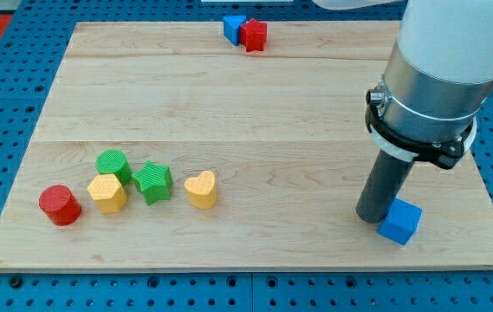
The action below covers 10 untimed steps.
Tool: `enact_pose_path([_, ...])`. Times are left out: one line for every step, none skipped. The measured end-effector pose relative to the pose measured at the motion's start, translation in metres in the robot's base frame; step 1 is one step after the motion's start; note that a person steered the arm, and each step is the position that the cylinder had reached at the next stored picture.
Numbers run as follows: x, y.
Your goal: Slide red circle below the yellow hexagon
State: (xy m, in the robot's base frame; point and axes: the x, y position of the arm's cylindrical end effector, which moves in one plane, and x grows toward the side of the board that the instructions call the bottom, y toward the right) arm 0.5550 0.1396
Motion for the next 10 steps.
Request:
enact_pose_path([0.002,-0.030])
enact_pose_path([0.002,-0.096])
enact_pose_path([-0.033,-0.106])
enact_pose_path([-0.090,-0.134])
enact_pose_path([-0.123,-0.219])
enact_pose_path([-0.125,-0.316])
enact_pose_path([-0.108,-0.384])
enact_pose_path([-0.054,-0.403])
enact_pose_path([-0.027,-0.403])
enact_pose_path([-0.013,-0.398])
